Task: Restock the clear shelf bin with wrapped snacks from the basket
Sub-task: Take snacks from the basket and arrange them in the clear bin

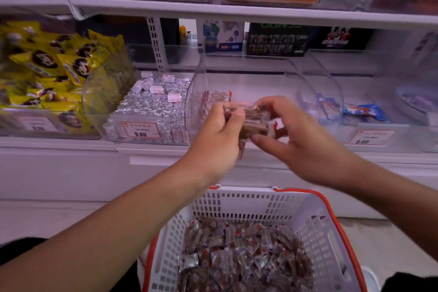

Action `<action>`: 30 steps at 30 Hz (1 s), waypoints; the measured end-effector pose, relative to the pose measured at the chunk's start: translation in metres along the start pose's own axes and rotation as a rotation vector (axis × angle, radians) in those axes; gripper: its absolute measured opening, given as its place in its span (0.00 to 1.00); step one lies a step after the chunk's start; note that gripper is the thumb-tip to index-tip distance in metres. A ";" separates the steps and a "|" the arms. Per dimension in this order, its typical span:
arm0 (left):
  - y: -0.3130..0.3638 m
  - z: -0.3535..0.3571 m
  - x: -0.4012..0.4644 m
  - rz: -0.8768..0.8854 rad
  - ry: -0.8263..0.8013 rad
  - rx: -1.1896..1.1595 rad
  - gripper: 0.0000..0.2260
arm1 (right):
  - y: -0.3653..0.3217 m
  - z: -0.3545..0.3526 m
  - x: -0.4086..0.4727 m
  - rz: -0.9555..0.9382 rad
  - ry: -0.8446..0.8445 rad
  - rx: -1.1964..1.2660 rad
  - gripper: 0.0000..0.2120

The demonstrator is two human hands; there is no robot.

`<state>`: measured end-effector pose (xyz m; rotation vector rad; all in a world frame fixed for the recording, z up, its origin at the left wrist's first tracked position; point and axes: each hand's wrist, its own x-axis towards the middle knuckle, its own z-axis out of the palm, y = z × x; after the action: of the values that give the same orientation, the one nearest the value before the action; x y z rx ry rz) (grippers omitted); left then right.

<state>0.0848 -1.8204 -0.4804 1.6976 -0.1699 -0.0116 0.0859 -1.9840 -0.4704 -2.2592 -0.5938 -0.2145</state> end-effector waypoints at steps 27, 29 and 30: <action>-0.014 -0.110 0.104 0.171 -0.061 0.827 0.20 | 0.042 0.046 0.145 -0.008 -0.724 -0.299 0.15; -0.015 -0.110 0.104 0.163 -0.089 0.800 0.22 | 0.047 0.050 0.144 -0.034 -0.661 -0.363 0.17; -0.015 -0.109 0.104 0.168 -0.097 0.794 0.20 | 0.048 0.052 0.143 -0.058 -0.637 -0.385 0.18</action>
<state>0.2006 -1.7232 -0.4709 2.4692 -0.4301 0.1129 0.2331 -1.9251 -0.4899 -2.6876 -1.0145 0.4182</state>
